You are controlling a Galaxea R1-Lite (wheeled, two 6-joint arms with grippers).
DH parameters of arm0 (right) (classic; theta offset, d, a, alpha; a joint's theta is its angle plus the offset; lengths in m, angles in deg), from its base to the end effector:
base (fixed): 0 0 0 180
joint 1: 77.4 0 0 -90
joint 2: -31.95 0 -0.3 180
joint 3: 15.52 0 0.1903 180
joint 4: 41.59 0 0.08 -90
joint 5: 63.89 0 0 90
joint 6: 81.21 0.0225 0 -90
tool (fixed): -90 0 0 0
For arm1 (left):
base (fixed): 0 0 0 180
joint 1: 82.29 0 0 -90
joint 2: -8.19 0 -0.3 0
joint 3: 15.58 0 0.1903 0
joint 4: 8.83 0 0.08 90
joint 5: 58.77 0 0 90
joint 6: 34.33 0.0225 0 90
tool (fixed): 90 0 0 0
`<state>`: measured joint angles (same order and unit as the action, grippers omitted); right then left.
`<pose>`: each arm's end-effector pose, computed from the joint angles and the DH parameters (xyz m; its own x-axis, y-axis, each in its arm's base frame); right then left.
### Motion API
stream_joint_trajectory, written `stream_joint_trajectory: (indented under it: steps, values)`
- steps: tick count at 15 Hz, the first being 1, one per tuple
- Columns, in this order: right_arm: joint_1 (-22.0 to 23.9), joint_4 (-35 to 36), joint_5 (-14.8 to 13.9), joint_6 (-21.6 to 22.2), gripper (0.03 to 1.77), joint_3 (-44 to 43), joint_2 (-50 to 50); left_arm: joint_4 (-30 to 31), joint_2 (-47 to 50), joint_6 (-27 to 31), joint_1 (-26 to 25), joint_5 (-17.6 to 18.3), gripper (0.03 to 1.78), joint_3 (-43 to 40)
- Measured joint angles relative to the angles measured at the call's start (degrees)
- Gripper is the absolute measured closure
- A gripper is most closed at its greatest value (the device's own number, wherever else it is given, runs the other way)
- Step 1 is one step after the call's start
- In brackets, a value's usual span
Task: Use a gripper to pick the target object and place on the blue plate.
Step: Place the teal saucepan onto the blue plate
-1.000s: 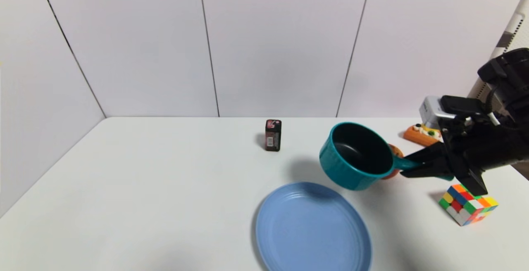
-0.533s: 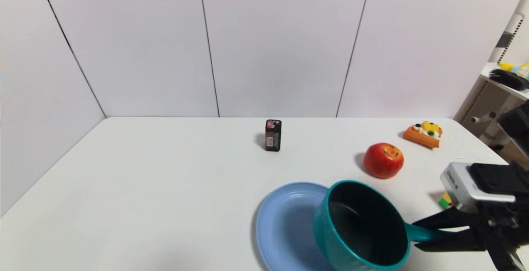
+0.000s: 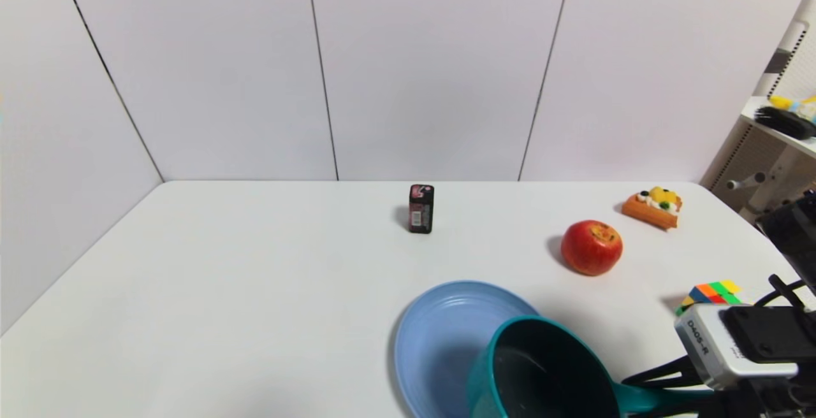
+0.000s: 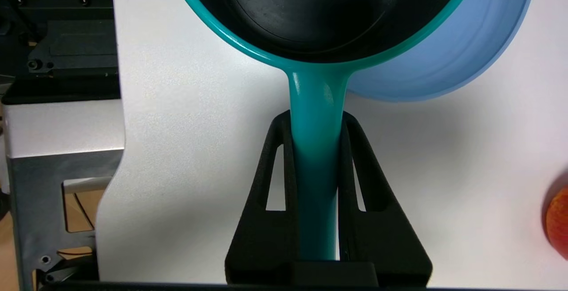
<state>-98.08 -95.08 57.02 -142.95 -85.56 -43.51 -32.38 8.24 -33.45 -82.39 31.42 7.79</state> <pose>0.1507 0.0692 0.1874 0.2331 0.6371 -0.7347 -0.9666 0.0693 -0.2466 -0.0229 -0.0001 0.0751 1.0000 -0.0016 -0.0023 0.0016 0.9999 0.0154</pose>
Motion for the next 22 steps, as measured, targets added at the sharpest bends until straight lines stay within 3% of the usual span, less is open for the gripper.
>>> stream_joint_trajectory:
  steps: [10, 16, 22]
  values:
    - [-1.1, 0.9, -0.7, -0.4, 1.53, -11.6, -13.7, 0.0, 0.0, 0.0, 0.0, 0.0, 0.12, 0.0]
    - [-2.9, 0.9, -7.6, -1.2, 1.53, -13.3, -18.1, 0.0, 0.0, 0.0, 0.0, 0.0, 0.12, 0.0]
    - [-3.3, 1.5, -8.1, -1.2, 1.53, -14.1, -19.5, 0.0, 0.0, 0.0, 0.0, 0.0, 0.12, 0.0]
